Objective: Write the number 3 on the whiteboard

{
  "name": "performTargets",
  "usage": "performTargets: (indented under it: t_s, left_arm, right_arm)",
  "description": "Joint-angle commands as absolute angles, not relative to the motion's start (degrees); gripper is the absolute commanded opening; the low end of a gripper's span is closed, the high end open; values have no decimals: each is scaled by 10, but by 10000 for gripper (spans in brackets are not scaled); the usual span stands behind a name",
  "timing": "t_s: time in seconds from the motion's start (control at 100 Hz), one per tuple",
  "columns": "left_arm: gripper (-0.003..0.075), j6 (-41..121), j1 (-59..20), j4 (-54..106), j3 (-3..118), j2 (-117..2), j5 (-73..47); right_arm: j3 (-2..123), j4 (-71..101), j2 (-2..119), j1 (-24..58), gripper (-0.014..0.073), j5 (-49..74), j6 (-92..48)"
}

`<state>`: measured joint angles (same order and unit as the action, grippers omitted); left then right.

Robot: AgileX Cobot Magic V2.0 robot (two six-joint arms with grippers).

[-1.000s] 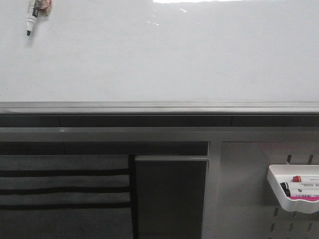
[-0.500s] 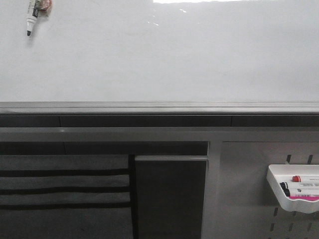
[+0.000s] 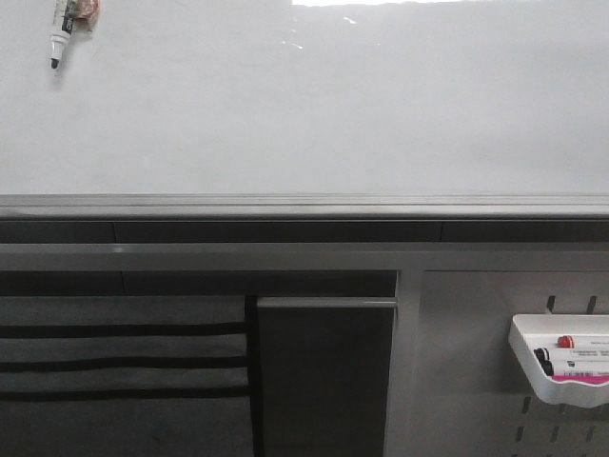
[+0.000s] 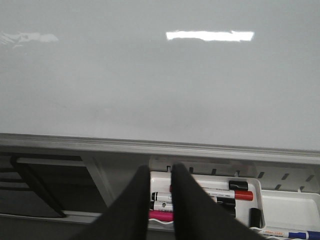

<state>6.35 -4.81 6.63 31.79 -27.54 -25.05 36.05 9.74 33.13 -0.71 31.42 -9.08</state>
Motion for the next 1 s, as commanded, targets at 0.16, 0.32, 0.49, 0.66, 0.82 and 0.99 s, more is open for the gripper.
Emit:
performTargets:
  t_s: [0.16,0.32,0.49,0.66,0.82,0.99]
  left_arm:
    - [433,62,-85,58,336,-353,-122]
    - [478,62,-127,58,348,-433,-46]
    - [477,62,-167,47,384,-538,0]
    - [473,62,-161,47,434,-636,32]
    - [473,62,-148,51,489,-711,36]
    - [473,62,-142,37,542,-770,37]
  right_arm:
    - [382,105,366,-7,442,273,-95]
    - [382,128,374,-7,440,269,-95]
    - [382,128,374,-7,440,269,-95]
    - [382,128,374,-7,440,271,-95]
    - [382,128,374,-7,440,272,-95]
    - [382,128,374,-7,440,273,-95]
